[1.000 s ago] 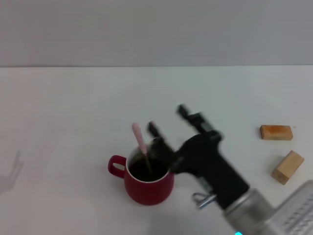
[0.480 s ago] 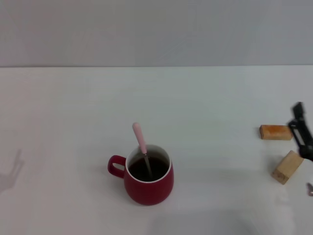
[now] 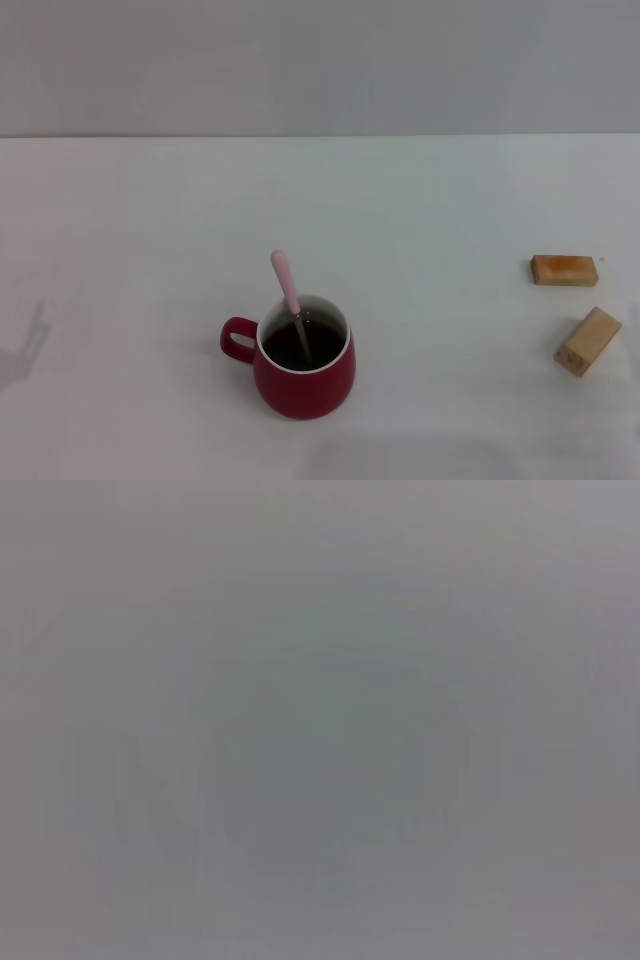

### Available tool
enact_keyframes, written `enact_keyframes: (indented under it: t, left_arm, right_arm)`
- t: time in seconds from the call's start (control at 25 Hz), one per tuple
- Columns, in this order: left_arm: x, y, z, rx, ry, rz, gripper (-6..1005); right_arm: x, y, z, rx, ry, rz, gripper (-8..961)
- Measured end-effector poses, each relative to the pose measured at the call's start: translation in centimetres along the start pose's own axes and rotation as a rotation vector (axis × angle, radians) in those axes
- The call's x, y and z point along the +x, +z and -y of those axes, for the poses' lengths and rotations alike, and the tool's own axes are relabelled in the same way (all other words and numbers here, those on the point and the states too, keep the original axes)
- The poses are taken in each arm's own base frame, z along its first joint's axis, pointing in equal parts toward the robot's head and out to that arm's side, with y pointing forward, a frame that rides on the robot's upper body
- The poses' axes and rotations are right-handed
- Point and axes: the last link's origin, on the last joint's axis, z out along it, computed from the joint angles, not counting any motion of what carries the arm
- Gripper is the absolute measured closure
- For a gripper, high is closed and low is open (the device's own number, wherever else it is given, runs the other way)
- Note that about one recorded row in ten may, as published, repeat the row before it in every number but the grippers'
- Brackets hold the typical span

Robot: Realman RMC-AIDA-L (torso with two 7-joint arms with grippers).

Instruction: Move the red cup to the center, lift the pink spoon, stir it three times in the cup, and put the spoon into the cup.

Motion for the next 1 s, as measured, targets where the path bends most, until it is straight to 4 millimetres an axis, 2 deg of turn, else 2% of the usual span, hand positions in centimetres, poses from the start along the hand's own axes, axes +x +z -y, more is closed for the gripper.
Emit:
enact_keyframes:
  t: [0.48,1.0]
  left_arm:
    - [-0.8,0.1,0.0,0.009,-0.003,0.056,167]
    - [-0.9,0.2,0.0,0.017,-0.003,0.057,167]
  right_arm:
    - [0.2,0.8,-1.0,-0.055,0.000,-0.002,190]
    - [0.4,1.9,-1.6,-0.095,-0.007,-0.003,190]
